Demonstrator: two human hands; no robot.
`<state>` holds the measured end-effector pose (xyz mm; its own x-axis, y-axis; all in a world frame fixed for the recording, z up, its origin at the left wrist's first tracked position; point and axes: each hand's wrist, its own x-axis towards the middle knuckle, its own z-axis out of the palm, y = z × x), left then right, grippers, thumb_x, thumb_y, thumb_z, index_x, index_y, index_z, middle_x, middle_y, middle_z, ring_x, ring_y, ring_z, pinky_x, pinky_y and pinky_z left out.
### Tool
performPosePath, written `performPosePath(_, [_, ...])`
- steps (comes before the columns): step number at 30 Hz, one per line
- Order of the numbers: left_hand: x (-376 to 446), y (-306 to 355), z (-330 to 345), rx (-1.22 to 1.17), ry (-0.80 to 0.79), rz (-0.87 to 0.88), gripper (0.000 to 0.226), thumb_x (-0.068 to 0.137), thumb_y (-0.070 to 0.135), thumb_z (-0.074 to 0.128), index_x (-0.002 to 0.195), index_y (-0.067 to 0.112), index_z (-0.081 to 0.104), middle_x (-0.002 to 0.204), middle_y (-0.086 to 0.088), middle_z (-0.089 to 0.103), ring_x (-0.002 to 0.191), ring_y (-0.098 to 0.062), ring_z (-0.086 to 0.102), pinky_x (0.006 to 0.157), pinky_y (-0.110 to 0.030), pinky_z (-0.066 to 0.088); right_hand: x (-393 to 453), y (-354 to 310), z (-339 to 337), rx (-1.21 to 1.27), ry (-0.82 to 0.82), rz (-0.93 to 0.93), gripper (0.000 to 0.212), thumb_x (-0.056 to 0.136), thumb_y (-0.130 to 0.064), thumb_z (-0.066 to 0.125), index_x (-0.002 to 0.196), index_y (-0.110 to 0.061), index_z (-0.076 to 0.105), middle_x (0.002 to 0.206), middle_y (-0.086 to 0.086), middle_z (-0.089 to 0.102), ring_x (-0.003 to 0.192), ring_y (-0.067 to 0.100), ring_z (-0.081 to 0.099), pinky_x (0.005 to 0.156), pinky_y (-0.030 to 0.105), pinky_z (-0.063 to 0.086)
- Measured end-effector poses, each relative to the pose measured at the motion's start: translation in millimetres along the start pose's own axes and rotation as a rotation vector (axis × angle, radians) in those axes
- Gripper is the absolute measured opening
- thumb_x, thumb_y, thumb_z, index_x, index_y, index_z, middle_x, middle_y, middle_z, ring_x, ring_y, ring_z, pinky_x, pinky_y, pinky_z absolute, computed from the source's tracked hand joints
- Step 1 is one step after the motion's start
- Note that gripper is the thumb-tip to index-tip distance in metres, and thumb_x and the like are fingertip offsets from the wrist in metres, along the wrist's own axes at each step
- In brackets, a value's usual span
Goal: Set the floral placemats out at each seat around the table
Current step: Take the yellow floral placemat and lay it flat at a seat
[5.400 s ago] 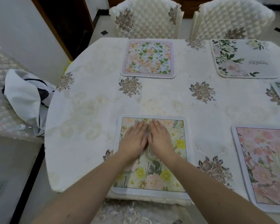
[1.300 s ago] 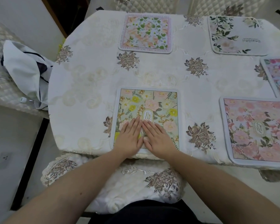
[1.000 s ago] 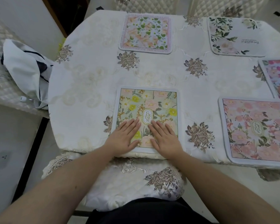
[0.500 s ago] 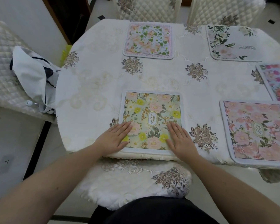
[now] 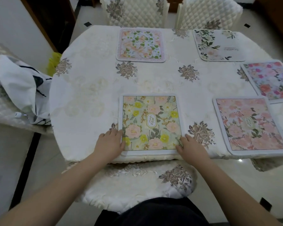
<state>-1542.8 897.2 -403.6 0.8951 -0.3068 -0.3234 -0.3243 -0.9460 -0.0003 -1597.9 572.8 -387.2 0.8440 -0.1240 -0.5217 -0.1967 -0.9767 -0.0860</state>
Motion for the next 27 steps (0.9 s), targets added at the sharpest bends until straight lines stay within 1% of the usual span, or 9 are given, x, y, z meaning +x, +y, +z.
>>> performPosePath(3, [3,20,-12,-0.084,0.081,0.093,0.058,0.102,0.045,0.038,0.151,0.013,0.04,0.151,-0.008,0.047,0.14,-0.028,0.042,0.11,-0.043,0.035,-13,-6,-4,-0.019,0.075,-0.019,0.057,0.103,-0.045,0.034,0.15,-0.014,0.031,0.157,0.006,0.033,0.142,0.024,0.035,0.112,0.04,0.033])
performPosePath(5, [4,37,-20,-0.119,0.107,0.182,0.058,0.103,0.043,0.04,0.151,0.011,0.039,0.158,-0.011,0.037,0.149,-0.03,0.027,0.12,-0.046,0.021,-21,-7,-5,-0.047,0.117,-0.031,0.058,0.104,-0.046,0.03,0.153,-0.014,0.026,0.158,0.006,0.032,0.146,0.023,0.028,0.117,0.039,0.023])
performPosePath(7, [6,54,-29,-0.125,0.101,0.254,0.061,0.104,0.047,0.034,0.155,0.015,0.03,0.165,-0.009,0.022,0.154,-0.028,0.011,0.123,-0.044,0.006,-29,-4,-6,-0.05,0.152,-0.021,0.06,0.104,-0.046,0.027,0.155,-0.015,0.02,0.161,0.004,0.028,0.15,0.022,0.019,0.121,0.039,0.013])
performPosePath(11, [9,94,-42,-0.076,0.134,0.36,0.064,0.103,0.053,0.02,0.159,0.022,0.017,0.168,-0.002,0.012,0.155,-0.022,-0.001,0.12,-0.04,-0.014,-44,11,-4,-0.047,0.234,0.027,0.063,0.103,-0.048,0.023,0.157,-0.018,0.01,0.165,0.001,0.016,0.153,0.018,0.004,0.12,0.038,-0.007])
performPosePath(15, [10,139,-53,-0.015,0.144,0.474,0.07,0.1,0.057,0.01,0.159,0.02,0.017,0.167,-0.003,0.013,0.155,-0.019,-0.005,0.112,-0.037,-0.032,-64,34,0,-0.036,0.314,0.063,0.067,0.101,-0.048,0.031,0.157,-0.017,0.012,0.165,0.004,0.013,0.153,0.021,0.004,0.118,0.039,-0.01])
performPosePath(18, [11,176,-57,-0.016,0.132,0.549,0.071,0.1,0.057,0.011,0.159,0.018,0.02,0.166,-0.006,0.018,0.155,-0.02,0.0,0.111,-0.032,-0.032,-81,57,2,-0.005,0.344,0.109,0.066,0.1,-0.046,0.038,0.156,-0.017,0.021,0.164,0.005,0.019,0.152,0.024,0.011,0.12,0.042,-0.004])
performPosePath(21, [13,212,-58,-0.038,0.098,0.597,0.069,0.102,0.057,0.016,0.159,0.018,0.013,0.167,-0.006,0.011,0.155,-0.018,-0.004,0.112,-0.03,-0.028,-99,85,5,0.027,0.367,0.176,0.065,0.099,-0.049,0.042,0.154,-0.018,0.027,0.162,0.006,0.025,0.151,0.025,0.017,0.121,0.044,0.006])
performPosePath(25, [16,259,-64,-0.048,0.076,0.66,0.067,0.103,0.056,0.018,0.16,0.021,0.009,0.168,-0.005,0.007,0.155,-0.019,-0.002,0.12,-0.034,-0.01,-124,126,13,0.078,0.366,0.265,0.065,0.1,-0.052,0.034,0.155,-0.02,0.022,0.163,0.005,0.021,0.151,0.024,0.014,0.121,0.042,0.004])
performPosePath(27, [16,284,-69,-0.048,0.077,0.671,0.066,0.104,0.054,0.022,0.16,0.021,0.012,0.168,-0.005,0.01,0.155,-0.021,0.004,0.123,-0.037,-0.002,-136,144,15,0.116,0.398,0.302,0.065,0.099,-0.051,0.038,0.154,-0.019,0.027,0.162,0.005,0.026,0.151,0.024,0.017,0.121,0.042,0.005])
